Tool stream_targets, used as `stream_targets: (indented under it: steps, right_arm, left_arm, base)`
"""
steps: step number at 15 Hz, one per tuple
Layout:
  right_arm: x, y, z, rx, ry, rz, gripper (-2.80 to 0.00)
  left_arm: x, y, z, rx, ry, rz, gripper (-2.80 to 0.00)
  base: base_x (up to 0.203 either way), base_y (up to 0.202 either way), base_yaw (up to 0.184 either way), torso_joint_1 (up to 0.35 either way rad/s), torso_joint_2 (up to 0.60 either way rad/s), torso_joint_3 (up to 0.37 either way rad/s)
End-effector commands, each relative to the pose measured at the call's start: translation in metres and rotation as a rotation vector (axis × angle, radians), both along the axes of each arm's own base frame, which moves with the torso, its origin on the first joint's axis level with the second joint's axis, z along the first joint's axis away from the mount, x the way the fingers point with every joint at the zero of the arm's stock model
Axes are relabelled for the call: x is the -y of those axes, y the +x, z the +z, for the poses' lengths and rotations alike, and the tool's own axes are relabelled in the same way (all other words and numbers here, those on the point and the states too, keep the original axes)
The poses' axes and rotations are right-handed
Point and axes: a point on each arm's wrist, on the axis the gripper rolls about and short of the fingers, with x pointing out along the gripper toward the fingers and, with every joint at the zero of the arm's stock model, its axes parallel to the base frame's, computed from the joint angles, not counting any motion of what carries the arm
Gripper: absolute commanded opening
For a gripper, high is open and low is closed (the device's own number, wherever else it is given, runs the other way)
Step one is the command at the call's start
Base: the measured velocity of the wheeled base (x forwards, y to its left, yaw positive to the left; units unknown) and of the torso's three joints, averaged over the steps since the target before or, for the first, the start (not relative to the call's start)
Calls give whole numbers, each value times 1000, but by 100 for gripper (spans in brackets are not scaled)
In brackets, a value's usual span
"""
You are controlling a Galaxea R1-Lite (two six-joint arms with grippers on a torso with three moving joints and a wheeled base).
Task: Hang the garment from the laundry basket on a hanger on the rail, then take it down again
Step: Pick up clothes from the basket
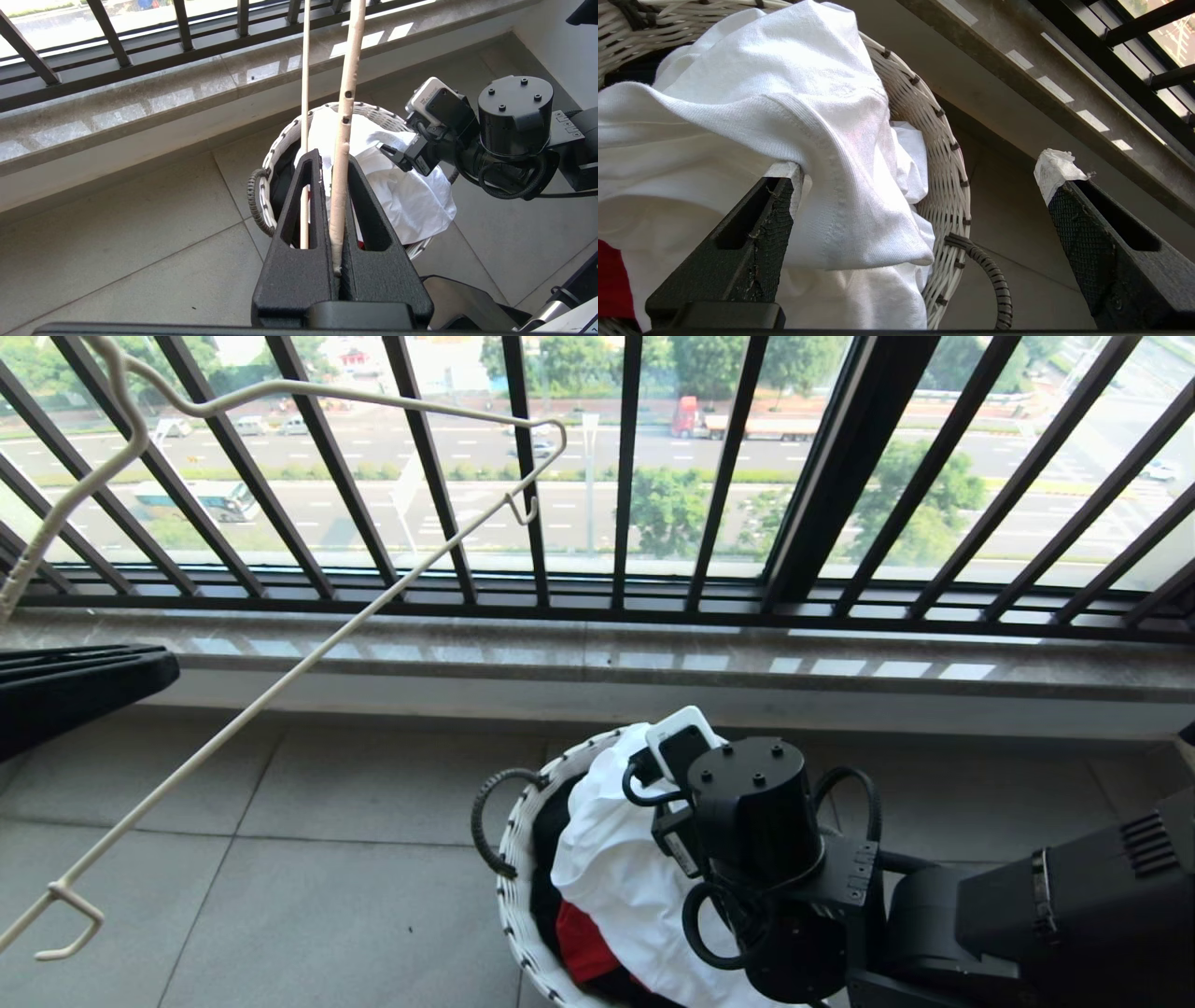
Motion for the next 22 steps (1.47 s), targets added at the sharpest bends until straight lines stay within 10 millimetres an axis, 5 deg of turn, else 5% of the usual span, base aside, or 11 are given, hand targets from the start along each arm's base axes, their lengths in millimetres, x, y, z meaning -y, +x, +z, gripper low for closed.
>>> stream_targets:
  steps: [1, 5, 13, 22]
  right_arm:
    - [12, 5, 11, 22, 23, -37, 0]
    - [11, 13, 14, 35, 36, -50, 0]
    - [-2, 23, -13, 14, 14, -17, 0]
    - [-4, 33, -6, 47, 20, -16, 0]
  left_arm:
    - [-1, -1, 0, 2, -2, 0, -280]
    - [-2, -2, 1, 5, -5, 1, -280]
    - [-2, -2, 1, 6, -6, 1, -280]
    - [-3, -3, 1, 11, -8, 2, -280]
  base:
    - [0, 0, 0, 0, 0, 0]
    - [0, 0, 0, 0, 0, 0]
    - [0, 0, 0, 0, 0, 0]
    - [0, 0, 0, 0, 0, 0]
